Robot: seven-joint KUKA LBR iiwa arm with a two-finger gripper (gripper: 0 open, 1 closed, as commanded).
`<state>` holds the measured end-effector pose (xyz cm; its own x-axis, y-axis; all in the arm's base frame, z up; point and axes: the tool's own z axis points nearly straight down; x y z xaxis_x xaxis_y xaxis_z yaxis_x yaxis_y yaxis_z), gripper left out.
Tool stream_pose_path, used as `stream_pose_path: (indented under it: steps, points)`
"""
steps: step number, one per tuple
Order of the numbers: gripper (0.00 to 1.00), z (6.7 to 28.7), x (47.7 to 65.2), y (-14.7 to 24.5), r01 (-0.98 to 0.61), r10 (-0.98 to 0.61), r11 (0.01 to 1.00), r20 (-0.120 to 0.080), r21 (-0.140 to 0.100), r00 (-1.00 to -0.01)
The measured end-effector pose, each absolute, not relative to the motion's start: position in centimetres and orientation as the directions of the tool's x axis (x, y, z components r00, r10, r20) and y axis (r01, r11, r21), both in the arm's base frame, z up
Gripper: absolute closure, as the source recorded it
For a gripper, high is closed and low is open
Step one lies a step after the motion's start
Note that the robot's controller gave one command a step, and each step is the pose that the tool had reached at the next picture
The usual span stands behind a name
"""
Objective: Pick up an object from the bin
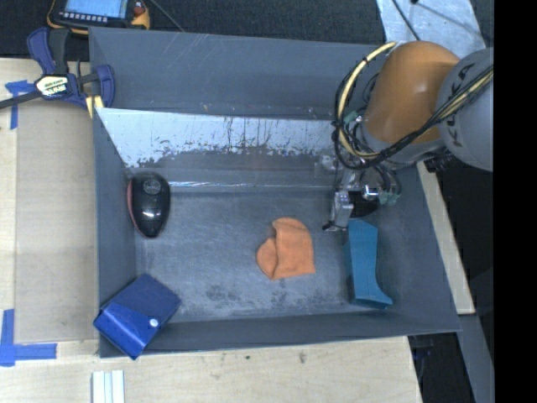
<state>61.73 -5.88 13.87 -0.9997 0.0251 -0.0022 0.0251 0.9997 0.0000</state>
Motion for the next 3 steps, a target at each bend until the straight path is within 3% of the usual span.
stream_pose_path:
  steps: [1,2,3]
  points:
    - [0.00,10.2,61.8,-4.8,0.115,0.115,0.993,-0.005,0.000,-0.993]
    - [0.00,7.3,59.8,-3.2,0.154,0.154,0.988,-0.002,0.001,-0.988]
    - [1.00,7.2,60.7,-2.7,0.215,0.215,0.977,-0.009,0.001,-0.977]
